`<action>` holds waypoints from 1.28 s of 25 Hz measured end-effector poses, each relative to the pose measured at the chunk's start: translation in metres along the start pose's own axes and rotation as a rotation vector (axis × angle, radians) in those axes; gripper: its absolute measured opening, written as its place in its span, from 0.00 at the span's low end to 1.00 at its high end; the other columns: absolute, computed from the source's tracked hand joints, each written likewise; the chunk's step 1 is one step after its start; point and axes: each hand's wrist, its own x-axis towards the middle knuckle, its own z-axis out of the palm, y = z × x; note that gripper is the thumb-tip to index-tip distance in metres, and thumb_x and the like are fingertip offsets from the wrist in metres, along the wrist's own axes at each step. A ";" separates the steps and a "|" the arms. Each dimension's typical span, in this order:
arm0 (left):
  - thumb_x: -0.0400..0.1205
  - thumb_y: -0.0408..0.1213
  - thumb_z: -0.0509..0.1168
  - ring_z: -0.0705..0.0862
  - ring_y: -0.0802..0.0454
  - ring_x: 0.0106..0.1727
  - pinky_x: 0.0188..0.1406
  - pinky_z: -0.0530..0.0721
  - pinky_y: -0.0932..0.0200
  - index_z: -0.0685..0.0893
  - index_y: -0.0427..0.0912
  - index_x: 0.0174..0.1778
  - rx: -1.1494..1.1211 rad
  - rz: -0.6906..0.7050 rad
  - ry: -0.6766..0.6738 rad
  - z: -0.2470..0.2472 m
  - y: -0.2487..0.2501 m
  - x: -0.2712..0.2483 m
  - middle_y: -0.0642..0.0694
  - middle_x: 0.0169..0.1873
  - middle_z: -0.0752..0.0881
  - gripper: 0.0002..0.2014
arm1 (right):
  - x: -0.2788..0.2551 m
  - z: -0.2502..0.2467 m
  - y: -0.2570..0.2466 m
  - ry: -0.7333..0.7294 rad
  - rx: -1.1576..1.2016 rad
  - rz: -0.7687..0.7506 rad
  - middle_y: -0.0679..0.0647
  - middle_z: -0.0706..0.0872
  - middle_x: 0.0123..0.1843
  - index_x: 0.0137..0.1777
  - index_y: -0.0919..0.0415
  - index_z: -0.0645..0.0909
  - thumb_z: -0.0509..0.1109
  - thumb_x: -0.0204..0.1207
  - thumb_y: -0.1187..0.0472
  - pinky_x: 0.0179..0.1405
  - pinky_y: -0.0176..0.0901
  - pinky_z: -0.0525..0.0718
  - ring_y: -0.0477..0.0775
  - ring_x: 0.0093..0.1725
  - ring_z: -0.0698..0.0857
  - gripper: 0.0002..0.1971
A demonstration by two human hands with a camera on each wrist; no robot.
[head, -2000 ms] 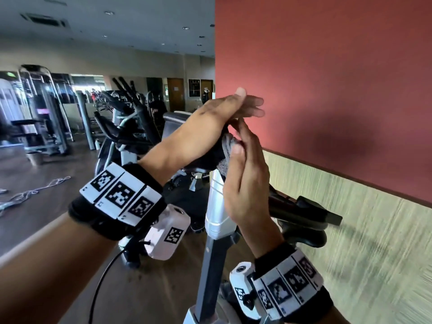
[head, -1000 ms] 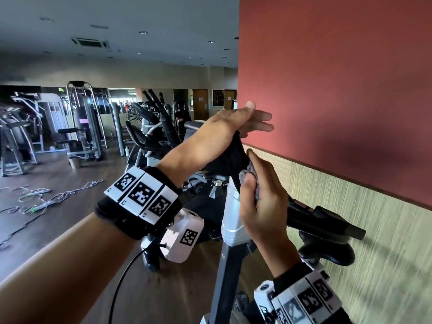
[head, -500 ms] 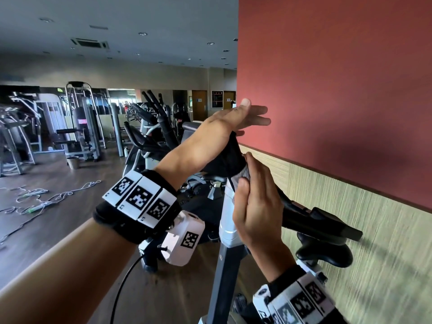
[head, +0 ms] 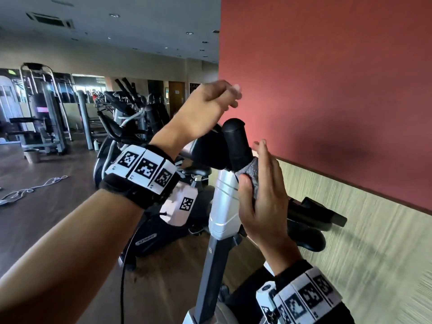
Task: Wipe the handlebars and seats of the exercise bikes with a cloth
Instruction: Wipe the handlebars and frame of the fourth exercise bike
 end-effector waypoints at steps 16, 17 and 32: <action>0.86 0.50 0.58 0.85 0.34 0.44 0.41 0.72 0.52 0.91 0.48 0.51 0.694 0.299 -0.064 -0.008 -0.072 0.019 0.36 0.46 0.90 0.17 | 0.012 0.026 -0.034 0.233 -0.389 0.214 0.55 0.80 0.76 0.85 0.63 0.69 0.51 0.88 0.53 0.75 0.68 0.74 0.55 0.77 0.77 0.28; 0.85 0.50 0.58 0.84 0.34 0.42 0.41 0.73 0.52 0.91 0.46 0.50 0.673 0.286 -0.027 -0.005 -0.071 0.017 0.35 0.45 0.90 0.18 | 0.020 0.033 -0.040 0.275 -0.471 0.213 0.57 0.77 0.81 0.85 0.65 0.68 0.49 0.88 0.54 0.79 0.69 0.70 0.54 0.81 0.73 0.29; 0.84 0.46 0.60 0.75 0.39 0.36 0.43 0.68 0.51 0.91 0.42 0.44 0.418 0.271 0.098 -0.010 -0.079 0.008 0.33 0.38 0.89 0.17 | 0.053 0.084 -0.057 0.495 -0.765 0.193 0.66 0.73 0.82 0.86 0.71 0.63 0.64 0.86 0.60 0.84 0.44 0.66 0.60 0.82 0.70 0.31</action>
